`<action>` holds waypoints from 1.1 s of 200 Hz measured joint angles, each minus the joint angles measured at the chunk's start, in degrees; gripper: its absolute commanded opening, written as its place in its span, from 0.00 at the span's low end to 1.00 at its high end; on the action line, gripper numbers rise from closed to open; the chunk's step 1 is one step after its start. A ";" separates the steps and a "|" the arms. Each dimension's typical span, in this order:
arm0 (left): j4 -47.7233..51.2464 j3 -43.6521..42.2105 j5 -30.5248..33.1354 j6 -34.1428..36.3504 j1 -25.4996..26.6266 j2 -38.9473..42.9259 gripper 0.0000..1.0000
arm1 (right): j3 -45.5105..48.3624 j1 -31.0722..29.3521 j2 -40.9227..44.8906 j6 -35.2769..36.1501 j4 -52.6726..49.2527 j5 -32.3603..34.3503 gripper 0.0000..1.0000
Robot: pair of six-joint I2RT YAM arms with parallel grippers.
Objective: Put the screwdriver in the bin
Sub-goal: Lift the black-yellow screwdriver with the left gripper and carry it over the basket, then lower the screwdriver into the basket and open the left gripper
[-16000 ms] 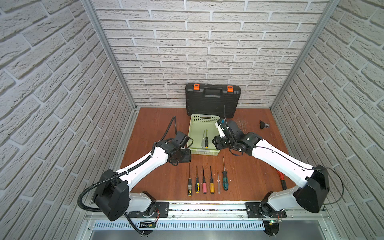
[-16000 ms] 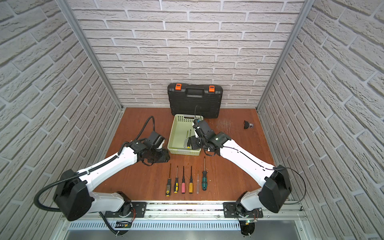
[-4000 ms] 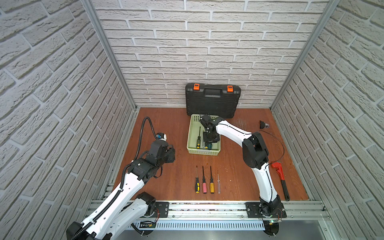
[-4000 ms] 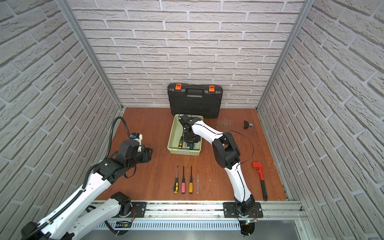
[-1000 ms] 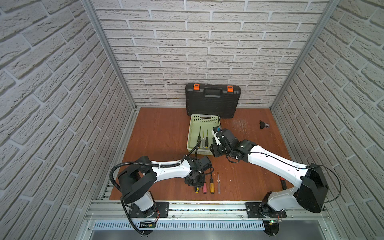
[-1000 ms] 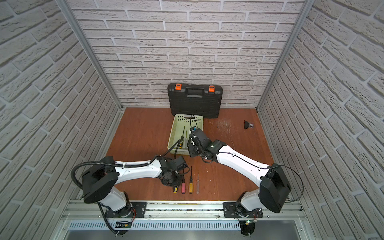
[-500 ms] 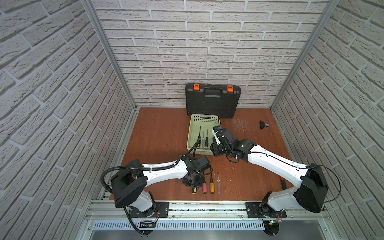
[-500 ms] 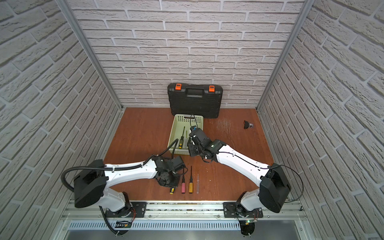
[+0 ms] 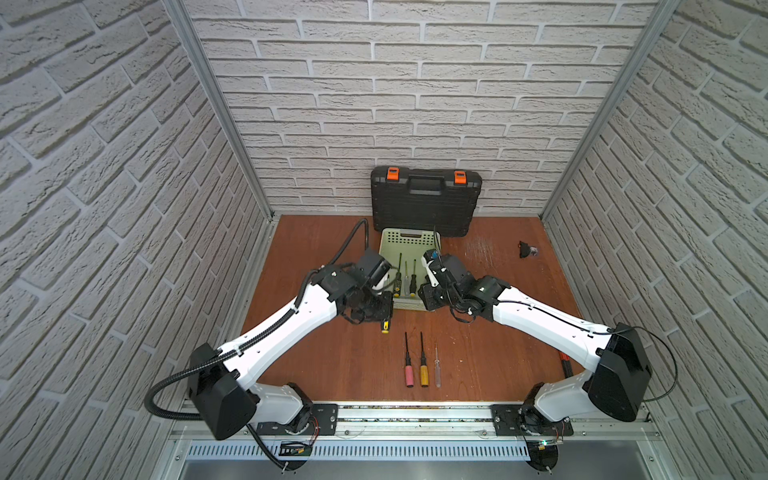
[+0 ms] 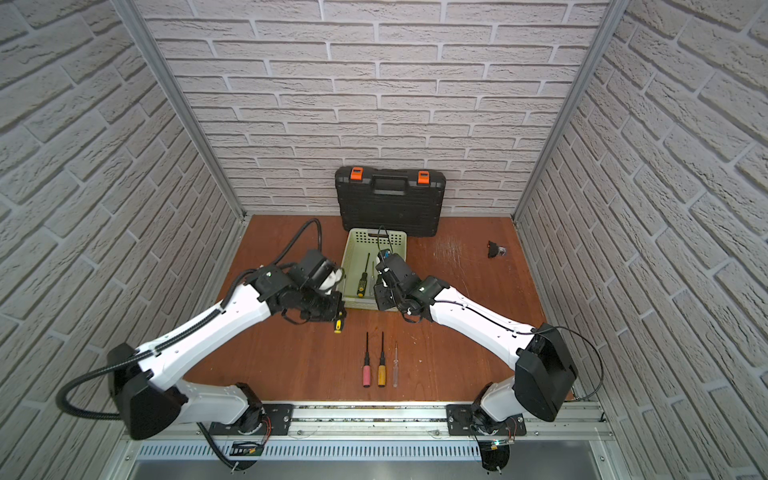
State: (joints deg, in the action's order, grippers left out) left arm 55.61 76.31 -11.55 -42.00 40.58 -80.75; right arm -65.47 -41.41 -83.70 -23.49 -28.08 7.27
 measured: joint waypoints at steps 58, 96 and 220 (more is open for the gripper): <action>3.23 24.63 1.64 11.65 -6.93 -27.04 0.07 | 0.02 0.00 0.31 0.09 -0.44 -0.13 0.40; 7.15 35.08 5.60 14.56 -8.35 -39.67 0.07 | 2.36 0.00 2.62 -0.11 -0.37 -0.85 0.41; 9.31 37.86 10.95 15.19 -8.28 -50.47 0.09 | 7.98 0.50 4.76 -2.67 0.98 -2.47 0.42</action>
State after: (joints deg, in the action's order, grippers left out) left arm 64.93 114.17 -0.60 -26.81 32.29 -131.22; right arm -57.49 -40.91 -78.94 -26.15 -27.09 4.80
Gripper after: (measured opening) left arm 0.240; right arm 0.418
